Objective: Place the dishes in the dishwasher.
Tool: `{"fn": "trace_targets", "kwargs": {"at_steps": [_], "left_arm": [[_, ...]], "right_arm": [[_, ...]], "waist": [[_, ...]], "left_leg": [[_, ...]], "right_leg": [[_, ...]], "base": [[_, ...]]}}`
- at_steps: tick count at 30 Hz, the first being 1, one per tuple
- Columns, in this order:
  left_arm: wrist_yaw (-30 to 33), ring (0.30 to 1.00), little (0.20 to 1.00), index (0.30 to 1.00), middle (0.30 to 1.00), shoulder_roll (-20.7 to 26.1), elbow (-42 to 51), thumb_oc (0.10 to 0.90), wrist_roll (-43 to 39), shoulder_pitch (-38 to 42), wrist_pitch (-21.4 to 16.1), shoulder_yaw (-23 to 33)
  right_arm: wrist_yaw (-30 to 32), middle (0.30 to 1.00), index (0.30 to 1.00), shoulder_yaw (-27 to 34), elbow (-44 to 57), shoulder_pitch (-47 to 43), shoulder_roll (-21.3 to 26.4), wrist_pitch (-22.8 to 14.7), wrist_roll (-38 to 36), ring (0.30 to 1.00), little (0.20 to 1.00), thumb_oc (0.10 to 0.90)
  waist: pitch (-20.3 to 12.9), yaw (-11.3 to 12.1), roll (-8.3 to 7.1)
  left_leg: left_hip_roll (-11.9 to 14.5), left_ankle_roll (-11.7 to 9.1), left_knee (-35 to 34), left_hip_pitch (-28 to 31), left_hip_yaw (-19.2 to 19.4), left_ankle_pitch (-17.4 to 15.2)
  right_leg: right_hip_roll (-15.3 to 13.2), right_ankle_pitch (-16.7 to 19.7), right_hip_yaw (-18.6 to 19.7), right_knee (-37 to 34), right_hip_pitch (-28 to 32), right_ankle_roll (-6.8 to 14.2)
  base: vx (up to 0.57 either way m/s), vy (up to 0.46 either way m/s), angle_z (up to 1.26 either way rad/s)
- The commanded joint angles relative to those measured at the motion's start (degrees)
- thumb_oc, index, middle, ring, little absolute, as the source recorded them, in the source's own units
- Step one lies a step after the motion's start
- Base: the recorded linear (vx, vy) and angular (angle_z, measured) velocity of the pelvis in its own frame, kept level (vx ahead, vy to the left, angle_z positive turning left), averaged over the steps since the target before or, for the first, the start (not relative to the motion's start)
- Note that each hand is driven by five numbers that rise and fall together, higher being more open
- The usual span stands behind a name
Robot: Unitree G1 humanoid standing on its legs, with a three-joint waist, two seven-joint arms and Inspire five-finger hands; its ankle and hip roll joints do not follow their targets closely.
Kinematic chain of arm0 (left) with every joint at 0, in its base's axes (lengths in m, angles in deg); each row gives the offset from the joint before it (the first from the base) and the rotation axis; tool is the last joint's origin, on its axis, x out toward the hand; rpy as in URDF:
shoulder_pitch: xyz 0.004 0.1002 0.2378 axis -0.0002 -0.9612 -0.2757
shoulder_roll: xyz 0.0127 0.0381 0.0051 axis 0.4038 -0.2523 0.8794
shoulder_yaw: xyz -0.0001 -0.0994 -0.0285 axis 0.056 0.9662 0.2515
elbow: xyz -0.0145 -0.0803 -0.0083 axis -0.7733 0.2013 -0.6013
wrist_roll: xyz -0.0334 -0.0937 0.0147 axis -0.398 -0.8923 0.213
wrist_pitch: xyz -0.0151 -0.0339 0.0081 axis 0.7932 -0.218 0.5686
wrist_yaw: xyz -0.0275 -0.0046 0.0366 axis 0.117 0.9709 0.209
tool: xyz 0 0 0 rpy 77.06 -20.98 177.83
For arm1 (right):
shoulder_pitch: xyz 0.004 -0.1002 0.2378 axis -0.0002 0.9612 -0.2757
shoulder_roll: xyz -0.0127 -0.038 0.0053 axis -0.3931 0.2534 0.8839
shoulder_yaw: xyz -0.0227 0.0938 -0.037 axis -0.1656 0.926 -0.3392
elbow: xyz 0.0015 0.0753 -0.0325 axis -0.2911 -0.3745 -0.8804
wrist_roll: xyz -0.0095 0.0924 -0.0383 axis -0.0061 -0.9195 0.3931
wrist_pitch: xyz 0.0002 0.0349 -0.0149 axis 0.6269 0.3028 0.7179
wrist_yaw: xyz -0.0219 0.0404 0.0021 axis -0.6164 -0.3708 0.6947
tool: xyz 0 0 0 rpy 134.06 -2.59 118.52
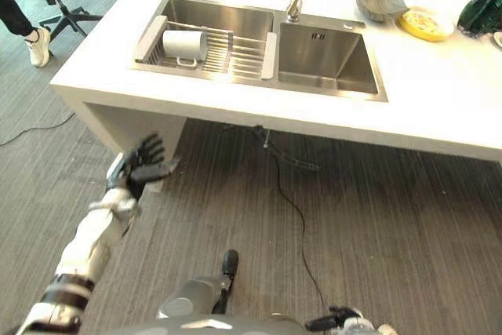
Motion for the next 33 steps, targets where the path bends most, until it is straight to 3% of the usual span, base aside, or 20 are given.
{"fn": "trace_targets", "kwargs": {"at_steps": [1, 2, 4, 5, 6, 7, 8, 10, 15, 24, 27, 28, 29, 30, 31, 33], "left_arm": [[-0.4, 0.900, 0.900, 0.900, 0.900, 3.8, 10.4, 0.800, 3.7, -0.3, -5.9, 4.5], [-0.4, 0.900, 0.900, 0.900, 0.900, 4.0, 11.3, 0.800, 4.2, -0.4, -5.9, 4.6], [-0.3, 0.900, 0.900, 0.900, 0.900, 4.0, 12.3, 0.800, 4.6, -0.6, -6.0, 5.0], [-0.2, 0.900, 0.900, 0.900, 0.900, 4.2, 14.7, 0.800, 4.9, -0.5, -6.8, 5.7], [-0.2, 0.900, 0.900, 0.900, 0.900, 4.3, 15.4, 0.800, 5.0, -0.7, -7.1, 5.9], [-0.2, 0.900, 0.900, 0.900, 0.900, 4.3, 15.4, 0.800, 5.0, -0.7, -7.1, 5.9], [0.4, 0.900, 0.900, 0.900, 0.900, 4.2, 14.7, 0.800, 5.7, -1.0, -7.3, 5.9], [-0.2, 0.900, 0.900, 0.900, 0.900, 3.4, 17.2, 0.800, 6.7, -0.8, -7.9, 5.4], [-0.7, 0.900, 0.900, 0.900, 0.900, 1.8, 17.9, 0.800, 7.9, -1.7, -8.0, 6.2], [2.8, 0.900, 0.900, 0.900, 0.900, 2.3, 17.9, 0.800, 11.7, -2.2, -8.1, 10.3], [4.8, 0.900, 0.900, 0.900, 0.900, 2.7, 19.3, 0.800, 14.7, -1.6, -8.7, 11.7], [5.5, 0.900, 0.900, 0.900, 0.900, 2.9, 20.1, 0.800, 16.2, -1.3, -8.9, 12.3], [6.9, 0.900, 0.900, 0.900, 0.900, 3.6, 22.0, 0.800, 20.2, -1.1, -8.9, 13.6], [7.0, 0.900, 0.900, 0.900, 0.900, 3.5, 22.2, 0.800, 20.3, -1.1, -8.9, 13.6], [9.1, 0.900, 0.900, 0.900, 0.900, 3.8, 23.7, 0.800, 23.9, -0.6, -9.4, 14.6], [9.7, 0.900, 0.900, 0.900, 0.900, 3.9, 24.5, 0.800, 24.9, -0.3, -9.7, 14.5]], "right_arm": [[0.0, 0.900, 0.900, 2.0, 1.1, -0.3, 4.5, -0.3, 0.1, 0.900, 0.900, 0.800], [-0.2, 0.900, 0.900, 1.9, 1.4, -0.3, 4.5, -0.4, 0.1, 0.900, 0.900, 0.800], [-0.4, 0.900, 0.900, 1.8, 1.8, -0.1, 4.4, -0.5, 0.0, 0.900, 0.900, 0.800], [-0.5, 0.900, 0.900, 1.6, 2.7, -0.2, 4.3, -0.7, -0.4, 0.900, 0.900, 0.800], [-0.5, 0.900, 0.900, 1.6, 3.0, -0.3, 4.5, -0.9, -0.6, 0.900, 0.900, 0.800], [-0.5, 0.900, 0.900, 1.6, 3.0, -0.3, 4.5, -0.9, -0.6, 0.900, 0.900, 0.800], [-0.2, 0.900, 0.900, 0.8, 2.9, -0.3, 5.0, -0.9, -0.5, 0.900, 0.900, 0.800], [-0.4, 0.900, 0.900, 0.4, 2.8, -0.3, 4.5, -0.7, -0.4, 0.900, 0.900, 0.800], [-0.8, 0.900, 0.900, 0.5, 2.2, 0.7, 5.1, -1.0, -0.1, 0.900, 0.900, 0.800], [-0.4, 0.900, 0.900, 0.4, 3.6, 1.2, 5.4, -1.4, -1.6, 0.900, 0.900, 0.800], [0.3, 0.900, 0.900, 0.5, 4.4, 1.6, 5.1, -1.7, -2.5, 0.900, 0.900, 0.800], [0.4, 0.900, 0.900, 0.8, 4.9, 2.0, 5.1, -2.0, -2.8, 0.900, 0.900, 0.800], [0.8, 0.900, 0.900, 1.1, 5.6, 2.4, 5.4, -2.1, -3.2, 0.900, 0.900, 0.800], [0.8, 0.900, 0.900, 1.1, 5.6, 2.3, 5.4, -2.1, -3.2, 0.900, 0.900, 0.800], [2.0, 0.900, 0.900, 1.5, 5.6, 2.1, 5.9, -2.4, -3.8, 0.900, 0.900, 0.800], [2.6, 0.900, 0.900, 2.1, 5.3, 2.3, 6.0, -2.5, -4.4, 0.900, 0.900, 0.800]], "waist": [[-0.2, 1.1, 3.62], [-0.2, 0.9, 4.56], [-0.2, 0.4, 4.97], [-0.1, -0.3, 4.95], [0.1, -0.9, 4.55], [0.1, -0.9, 4.55], [0.5, -1.4, 4.23], [0.3, -0.8, 2.80], [-1.4, -1.0, 2.94], [-1.9, -0.7, 3.80], [-1.2, -0.8, 3.95], [-0.8, -0.8, 3.84], [0.5, -1.4, 3.87], [0.5, -1.4, 3.94], [1.6, -1.3, 4.10], [1.6, -1.5, 4.16]], "left_leg": [[4.2, -7.1, 5.6, -0.6, -1.1, -8.5], [4.8, -6.8, 4.8, 0.6, -1.6, -8.6], [4.9, -6.9, 3.5, 2.3, -2.2, -8.9], [4.9, -8.0, 2.1, 4.2, -3.6, -9.5], [4.5, -8.4, 1.9, 4.8, -4.5, -9.7], [4.5, -8.4, 1.9, 4.8, -4.5, -9.7], [4.2, -9.0, 1.7, 6.2, -5.6, -10.6], [3.5, -10.0, 1.1, 6.1, -5.8, -10.6], [4.2, -11.8, -0.1, 7.0, -8.0, -10.5], [5.7, -14.4, -0.3, 7.8, -11.5, -9.9], [6.1, -15.5, 3.3, 5.9, -12.8, -10.6], [5.9, -15.8, 5.8, 5.0, -12.4, -10.9], [5.7, -16.3, 13.6, 1.2, -9.3, -10.4], [5.7, -16.3, 14.4, 0.8, -9.3, -10.7], [7.3, -16.4, 20.2, -3.5, -5.8, -8.2], [8.8, -16.5, 20.2, -4.5, -5.1, -7.8]], "right_leg": [[-0.1, 17.5, 0.2, 10.3, -6.4, 4.2], [-0.5, 17.9, -0.4, 12.5, -8.3, 4.0], [-2.1, 16.9, -1.4, 11.6, -9.9, 3.5], [-4.2, 12.3, -2.8, 1.2, -10.0, 1.6], [-4.3, 12.5, -1.1, -4.0, -11.2, 1.3], [-4.3, 12.5, -1.1, -4.0, -11.2, 1.3], [-3.2, 12.9, 0.8, -10.5, -10.6, 1.3], [-3.3, 14.7, 1.0, -17.0, -7.6, 1.9], [-2.2, 15.6, 0.1, -22.9, -3.2, 1.0], [-0.7, 13.7, -3.0, -24.3, 0.0, -0.8], [-0.5, 12.0, -4.5, -22.7, -0.3, -1.7], [-0.7, 11.7, -4.8, -22.3, -0.2, -2.0], [-0.9, 10.9, -5.9, -21.4, 0.4, -2.8], [-0.9, 10.9, -5.9, -21.4, 0.3, -2.8], [-1.1, 10.5, -6.8, -21.4, 1.5, -3.2], [-1.1, 10.4, -6.9, -21.8, 2.1, -2.9]], "base": [[0.12, 0.115, 0.17], [0.12, 0.111, 0.36], [0.19, -0.032, 0.46], [0.30, -0.151, 0.23], [0.23, -0.155, 0.17], [0.17, -0.111, 0.26], [0.13, -0.111, 0.48], [0.13, -0.194, 0.86], [0.09, -0.121, 0.52], [0.06, -0.101, 0.27], [0.00, -0.107, 0.24], [-0.04, -0.065, 0.45], [-0.04, -0.059, 0.51], [-0.04, -0.010, 0.48], [-0.01, 0.041, 0.54], [0.04, 0.074, 0.49]]}}
